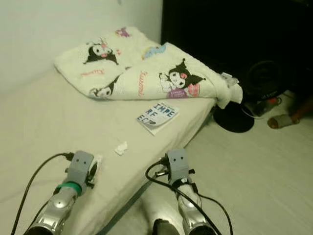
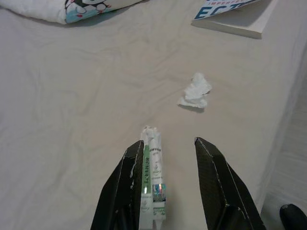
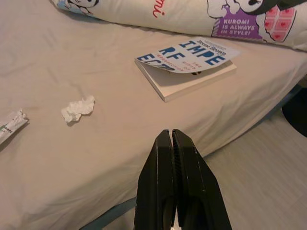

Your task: Clean up the room

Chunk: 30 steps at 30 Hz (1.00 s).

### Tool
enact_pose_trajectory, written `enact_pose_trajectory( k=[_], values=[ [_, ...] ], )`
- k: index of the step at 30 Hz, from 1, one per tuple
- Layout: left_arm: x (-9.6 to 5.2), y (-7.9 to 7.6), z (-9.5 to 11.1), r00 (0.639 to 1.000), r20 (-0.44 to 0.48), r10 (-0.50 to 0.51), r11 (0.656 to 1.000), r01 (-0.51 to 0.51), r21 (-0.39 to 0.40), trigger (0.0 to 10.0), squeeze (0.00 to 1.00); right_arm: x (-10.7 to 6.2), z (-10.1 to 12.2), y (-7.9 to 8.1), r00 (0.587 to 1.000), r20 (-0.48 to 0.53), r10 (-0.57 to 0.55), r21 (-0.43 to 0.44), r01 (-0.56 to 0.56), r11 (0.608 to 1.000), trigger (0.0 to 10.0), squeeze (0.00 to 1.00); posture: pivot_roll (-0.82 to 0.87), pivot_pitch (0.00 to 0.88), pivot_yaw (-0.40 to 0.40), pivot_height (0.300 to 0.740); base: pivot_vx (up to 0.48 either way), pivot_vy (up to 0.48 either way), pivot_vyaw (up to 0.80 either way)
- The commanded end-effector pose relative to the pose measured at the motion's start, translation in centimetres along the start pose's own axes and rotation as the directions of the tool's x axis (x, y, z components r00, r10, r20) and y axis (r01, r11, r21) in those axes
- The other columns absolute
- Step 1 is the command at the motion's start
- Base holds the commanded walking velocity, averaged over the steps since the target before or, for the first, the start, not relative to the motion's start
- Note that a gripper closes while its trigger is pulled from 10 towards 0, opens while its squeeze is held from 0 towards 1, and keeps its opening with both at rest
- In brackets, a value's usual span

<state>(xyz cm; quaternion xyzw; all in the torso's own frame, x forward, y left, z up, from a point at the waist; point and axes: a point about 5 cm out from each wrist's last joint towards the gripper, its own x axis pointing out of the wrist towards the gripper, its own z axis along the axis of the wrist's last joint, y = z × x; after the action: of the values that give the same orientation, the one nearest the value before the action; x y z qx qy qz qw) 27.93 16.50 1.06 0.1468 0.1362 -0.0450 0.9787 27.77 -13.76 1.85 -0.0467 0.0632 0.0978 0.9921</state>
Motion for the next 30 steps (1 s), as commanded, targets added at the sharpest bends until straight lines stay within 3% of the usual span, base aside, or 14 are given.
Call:
enact_pose_trajectory(
  k=[1, 30],
  values=[
    [-0.42, -0.18, -0.91, 0.999, -0.034, -0.012, 1.000, 0.012, 0.010, 10.0, 0.00, -0.38, -0.44, 0.05, 1.000, -0.011, -0.006, 0.010, 0.006, 1.000, 10.0, 0.00, -0.09, 0.065, 0.061, 0.724, 0.000, 0.000, 0.00],
    [-0.34, -1.02, -0.99, 0.997, -0.041, -0.064, 0.998, 0.065, 0.017, 10.0, 0.00, -0.58, -0.48, 0.35, 1.000, -0.007, 0.003, 0.009, -0.003, 1.000, 10.0, 0.00, -0.10, 0.092, 0.066, 0.724, 0.000, 0.000, 0.00]
  ],
)
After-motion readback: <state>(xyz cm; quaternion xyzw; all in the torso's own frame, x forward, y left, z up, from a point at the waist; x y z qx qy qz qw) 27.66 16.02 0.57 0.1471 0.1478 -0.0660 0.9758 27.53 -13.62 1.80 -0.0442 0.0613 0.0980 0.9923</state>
